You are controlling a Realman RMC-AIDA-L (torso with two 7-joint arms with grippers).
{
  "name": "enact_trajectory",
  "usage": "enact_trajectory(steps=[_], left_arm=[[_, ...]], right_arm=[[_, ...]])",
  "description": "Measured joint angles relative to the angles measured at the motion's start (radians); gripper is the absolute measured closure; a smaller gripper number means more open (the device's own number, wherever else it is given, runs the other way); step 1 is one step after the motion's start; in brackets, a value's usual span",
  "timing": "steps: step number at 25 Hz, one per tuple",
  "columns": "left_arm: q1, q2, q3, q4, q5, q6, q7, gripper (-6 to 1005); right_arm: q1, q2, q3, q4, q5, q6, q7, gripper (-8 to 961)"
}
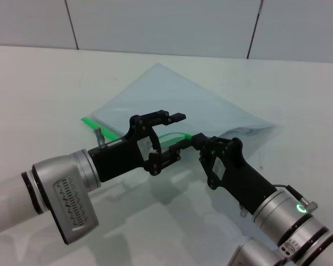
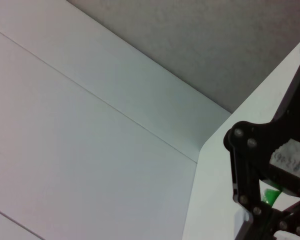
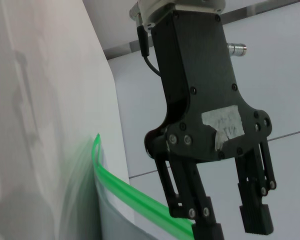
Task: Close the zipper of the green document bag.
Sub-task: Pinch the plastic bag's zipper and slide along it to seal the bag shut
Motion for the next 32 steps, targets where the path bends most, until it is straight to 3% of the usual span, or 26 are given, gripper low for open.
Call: enact_trajectory(steps=[32], left_arm=[[0.002, -0.001, 0.000, 0.000, 0.002, -0.007, -0.001, 569]], right_arm=[[-0.002, -0.003, 0.000, 0.008, -0.012, -0.014, 0.004, 936]])
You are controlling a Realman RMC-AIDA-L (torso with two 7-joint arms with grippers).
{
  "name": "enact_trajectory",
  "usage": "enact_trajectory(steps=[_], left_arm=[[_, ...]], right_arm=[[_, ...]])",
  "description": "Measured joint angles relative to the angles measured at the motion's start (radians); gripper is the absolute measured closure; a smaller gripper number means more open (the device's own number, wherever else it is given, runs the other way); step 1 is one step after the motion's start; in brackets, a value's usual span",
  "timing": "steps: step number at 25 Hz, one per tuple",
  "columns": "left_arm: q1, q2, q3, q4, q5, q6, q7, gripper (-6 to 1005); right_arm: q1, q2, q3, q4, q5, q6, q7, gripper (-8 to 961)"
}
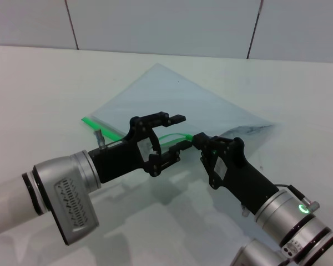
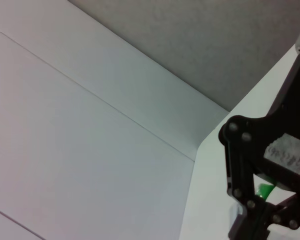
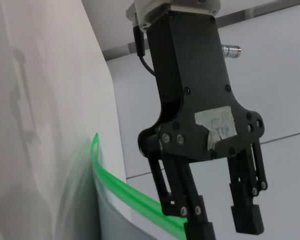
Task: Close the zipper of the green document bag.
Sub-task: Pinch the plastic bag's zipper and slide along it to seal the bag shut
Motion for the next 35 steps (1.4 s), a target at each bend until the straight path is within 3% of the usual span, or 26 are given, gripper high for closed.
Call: enact_trajectory(steps=[28, 35], left_arm=[[-0.003, 0.000, 0.003, 0.000, 0.005, -0.034, 0.001, 628], [-0.005, -0.001, 0.004, 0.000, 0.007, -0.035, 0.031, 683]], right_arm=[[-0.001, 0.000, 0.000, 0.000, -0.005, 0.000, 0.000, 936], [-0.001, 0.000, 0.000, 0.000, -0.005, 0.001, 0.000, 936]])
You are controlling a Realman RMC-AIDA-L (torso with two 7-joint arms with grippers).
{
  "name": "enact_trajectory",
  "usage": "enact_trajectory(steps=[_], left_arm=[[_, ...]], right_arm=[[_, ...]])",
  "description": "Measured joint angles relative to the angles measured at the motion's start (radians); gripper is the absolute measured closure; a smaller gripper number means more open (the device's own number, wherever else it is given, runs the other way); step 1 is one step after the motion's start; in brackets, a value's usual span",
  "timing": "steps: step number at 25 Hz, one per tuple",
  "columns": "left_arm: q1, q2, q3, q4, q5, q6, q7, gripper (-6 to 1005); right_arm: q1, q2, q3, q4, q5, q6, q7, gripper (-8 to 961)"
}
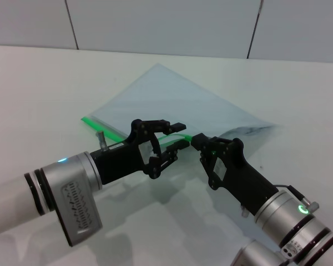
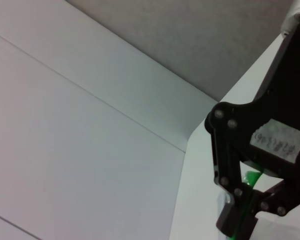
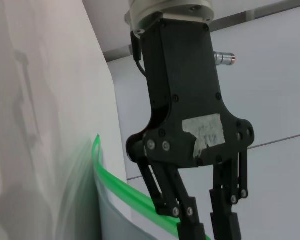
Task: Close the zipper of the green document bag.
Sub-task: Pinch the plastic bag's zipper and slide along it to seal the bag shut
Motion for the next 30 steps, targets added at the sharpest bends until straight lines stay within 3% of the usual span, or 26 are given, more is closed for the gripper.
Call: enact_trajectory(steps=[30], left_arm=[[-0.003, -0.001, 0.001, 0.000, 0.024, 0.000, 0.009, 790]], right_arm=[[0.000, 0.000, 0.000, 0.000, -0.020, 0.005, 0.000, 936]])
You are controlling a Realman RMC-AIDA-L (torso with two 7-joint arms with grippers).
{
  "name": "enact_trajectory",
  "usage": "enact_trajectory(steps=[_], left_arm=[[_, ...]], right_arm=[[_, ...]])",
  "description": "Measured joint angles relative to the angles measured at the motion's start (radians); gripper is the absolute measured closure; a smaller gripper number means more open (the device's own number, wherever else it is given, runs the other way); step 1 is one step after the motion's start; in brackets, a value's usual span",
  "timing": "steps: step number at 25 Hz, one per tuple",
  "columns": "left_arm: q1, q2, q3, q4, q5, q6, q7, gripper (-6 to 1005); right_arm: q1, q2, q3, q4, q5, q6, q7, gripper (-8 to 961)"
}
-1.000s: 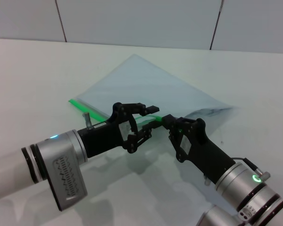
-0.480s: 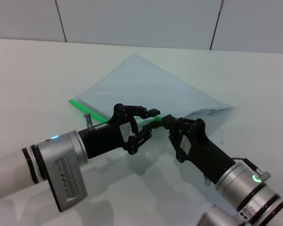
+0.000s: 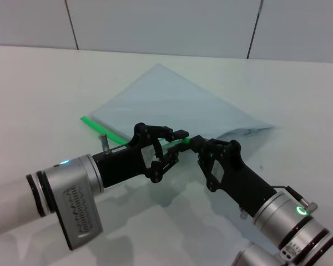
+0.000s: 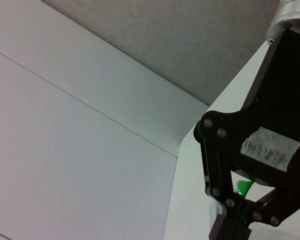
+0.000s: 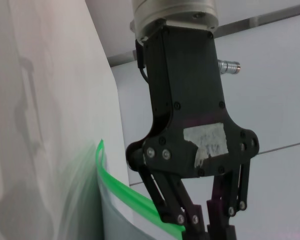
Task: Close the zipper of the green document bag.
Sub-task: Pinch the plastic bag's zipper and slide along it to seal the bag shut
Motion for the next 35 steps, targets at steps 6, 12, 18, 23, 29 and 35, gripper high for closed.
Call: enact_trajectory(steps=[6, 12, 18, 23, 29, 35], left_arm=[[0.000, 0.000, 0.000, 0.000, 0.001, -0.001, 0.000, 808], [0.000, 0.000, 0.000, 0.000, 0.002, -0.001, 0.000, 830], [0.000, 0.000, 0.000, 0.000, 0.002, -0.003, 0.000, 852], [0.000, 0.000, 0.000, 0.000, 0.001, -0.003, 0.000, 878], [0.001, 0.000, -0.003, 0.000, -0.004, -0.006, 0.000, 882], [0.001, 0.000, -0.008, -0.008, -0.005, -0.020, 0.000, 884]], right_arm=[[0.000, 0.000, 0.000, 0.000, -0.002, 0.000, 0.000, 936], [0.000, 0.000, 0.000, 0.000, -0.003, -0.002, 0.000, 936], [0.000, 0.000, 0.000, 0.000, -0.003, -0.004, 0.000, 936], [0.000, 0.000, 0.000, 0.000, -0.003, -0.004, 0.000, 936], [0.000, 0.000, 0.000, 0.001, -0.003, -0.004, 0.000, 936], [0.000, 0.002, 0.000, 0.011, -0.003, -0.006, 0.001, 936]])
